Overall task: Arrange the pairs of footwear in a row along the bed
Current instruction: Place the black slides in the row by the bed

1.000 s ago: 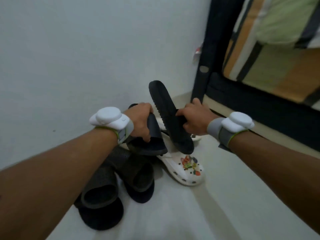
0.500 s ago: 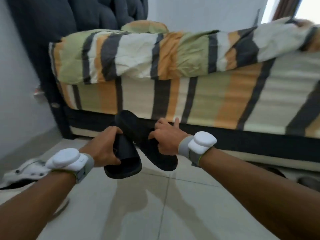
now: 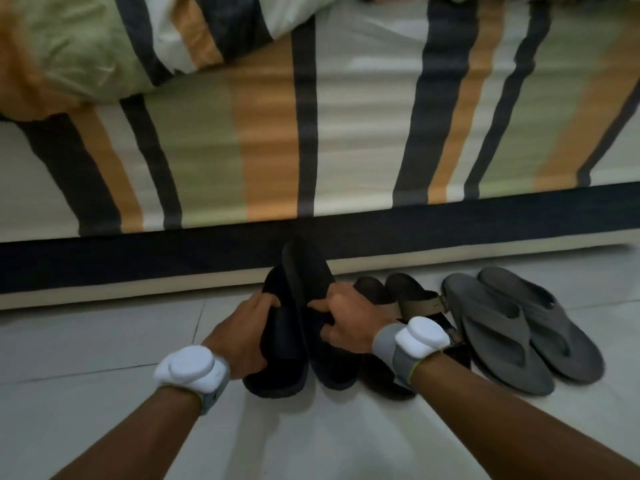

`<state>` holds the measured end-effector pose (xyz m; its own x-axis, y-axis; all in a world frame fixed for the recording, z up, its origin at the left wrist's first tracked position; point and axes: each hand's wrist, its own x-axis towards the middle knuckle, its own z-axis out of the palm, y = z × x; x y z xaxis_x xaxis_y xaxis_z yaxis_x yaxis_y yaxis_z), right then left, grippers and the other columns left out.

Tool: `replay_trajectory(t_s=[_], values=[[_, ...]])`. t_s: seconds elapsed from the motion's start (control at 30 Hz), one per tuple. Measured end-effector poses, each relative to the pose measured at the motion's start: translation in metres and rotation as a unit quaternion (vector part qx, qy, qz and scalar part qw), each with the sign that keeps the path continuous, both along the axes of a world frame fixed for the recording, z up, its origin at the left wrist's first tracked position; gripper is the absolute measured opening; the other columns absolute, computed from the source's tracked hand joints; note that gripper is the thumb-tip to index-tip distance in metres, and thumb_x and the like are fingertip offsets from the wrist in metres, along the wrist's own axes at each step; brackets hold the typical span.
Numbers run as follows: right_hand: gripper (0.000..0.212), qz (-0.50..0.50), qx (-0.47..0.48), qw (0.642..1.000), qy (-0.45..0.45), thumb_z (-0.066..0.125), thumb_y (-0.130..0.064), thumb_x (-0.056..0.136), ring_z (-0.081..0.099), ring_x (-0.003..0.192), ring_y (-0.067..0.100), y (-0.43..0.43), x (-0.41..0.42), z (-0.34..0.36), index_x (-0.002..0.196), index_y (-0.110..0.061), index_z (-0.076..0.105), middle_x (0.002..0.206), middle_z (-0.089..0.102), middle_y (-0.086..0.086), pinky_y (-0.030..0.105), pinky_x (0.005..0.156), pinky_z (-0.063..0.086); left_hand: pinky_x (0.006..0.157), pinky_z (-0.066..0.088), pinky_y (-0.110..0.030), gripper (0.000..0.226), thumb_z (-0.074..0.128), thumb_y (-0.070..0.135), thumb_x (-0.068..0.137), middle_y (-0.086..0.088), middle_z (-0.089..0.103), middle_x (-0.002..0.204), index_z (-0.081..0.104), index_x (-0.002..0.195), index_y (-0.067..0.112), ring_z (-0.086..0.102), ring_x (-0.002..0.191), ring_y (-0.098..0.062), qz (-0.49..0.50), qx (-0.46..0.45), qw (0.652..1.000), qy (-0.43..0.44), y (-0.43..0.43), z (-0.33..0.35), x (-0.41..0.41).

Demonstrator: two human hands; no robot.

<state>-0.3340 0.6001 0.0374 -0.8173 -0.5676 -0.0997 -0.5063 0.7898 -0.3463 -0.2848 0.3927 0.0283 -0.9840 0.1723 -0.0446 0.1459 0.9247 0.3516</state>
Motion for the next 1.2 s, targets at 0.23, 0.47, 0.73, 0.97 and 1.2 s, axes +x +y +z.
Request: replay_trajectory(t_s=[0.23, 0.47, 0.73, 0.97, 1.2], values=[[0.051, -0.019, 0.028, 0.998, -0.05, 0.056, -0.023, 0.089, 0.034, 0.129, 0.04, -0.012, -0.018, -0.051, 0.139, -0.011, 0.048, 0.133, 0.042, 0.019, 0.05, 0.103, 0.043, 0.087, 0.05, -0.034, 0.073, 0.07, 0.016, 0.069, -0.001, 0.039, 0.127, 0.029, 0.129, 0.025, 0.048, 0.11, -0.021, 0.005, -0.038, 0.999, -0.008, 0.005, -0.04, -0.019], [0.041, -0.051, 0.058, 0.991, -0.11, 0.062, -0.027, 0.086, 0.036, 0.128, 0.038, -0.04, -0.039, -0.063, 0.122, -0.009, 0.053, 0.131, 0.044, 0.018, 0.051, 0.097, 0.045, 0.083, 0.053, -0.038, 0.07, 0.067, 0.008, 0.068, -0.002, 0.037, 0.125, 0.031, 0.128, 0.021, 0.046, 0.111, -0.023, 0.018, -0.067, 0.998, -0.012, 0.0, -0.064, -0.031], [0.037, -0.076, 0.086, 0.98, -0.164, 0.061, -0.03, 0.085, 0.039, 0.127, 0.036, -0.057, -0.046, -0.076, 0.115, -0.012, 0.051, 0.132, 0.045, 0.015, 0.051, 0.094, 0.041, 0.077, 0.052, -0.034, 0.076, 0.069, 0.008, 0.063, 0.0, 0.037, 0.12, 0.03, 0.128, 0.02, 0.045, 0.106, -0.02, 0.02, -0.045, 0.998, -0.04, -0.009, -0.086, -0.028], [0.05, -0.092, 0.076, 0.977, -0.177, 0.06, -0.034, 0.088, 0.037, 0.131, 0.039, -0.057, -0.053, -0.083, 0.13, -0.01, 0.046, 0.139, 0.041, 0.019, 0.045, 0.099, 0.041, 0.078, 0.053, -0.036, 0.08, 0.071, 0.009, 0.062, 0.0, 0.036, 0.124, 0.029, 0.129, 0.021, 0.043, 0.11, -0.021, 0.014, -0.053, 0.998, -0.036, -0.016, -0.092, -0.03], [0.059, -0.089, 0.065, 0.98, -0.165, 0.061, -0.034, 0.088, 0.031, 0.137, 0.039, -0.06, -0.068, -0.09, 0.141, -0.013, 0.045, 0.146, 0.037, 0.015, 0.048, 0.111, 0.035, 0.084, 0.053, -0.044, 0.076, 0.07, 0.005, 0.068, -0.006, 0.036, 0.131, 0.032, 0.133, 0.014, 0.041, 0.117, -0.026, 0.006, -0.059, 0.998, -0.035, -0.012, -0.091, -0.042]])
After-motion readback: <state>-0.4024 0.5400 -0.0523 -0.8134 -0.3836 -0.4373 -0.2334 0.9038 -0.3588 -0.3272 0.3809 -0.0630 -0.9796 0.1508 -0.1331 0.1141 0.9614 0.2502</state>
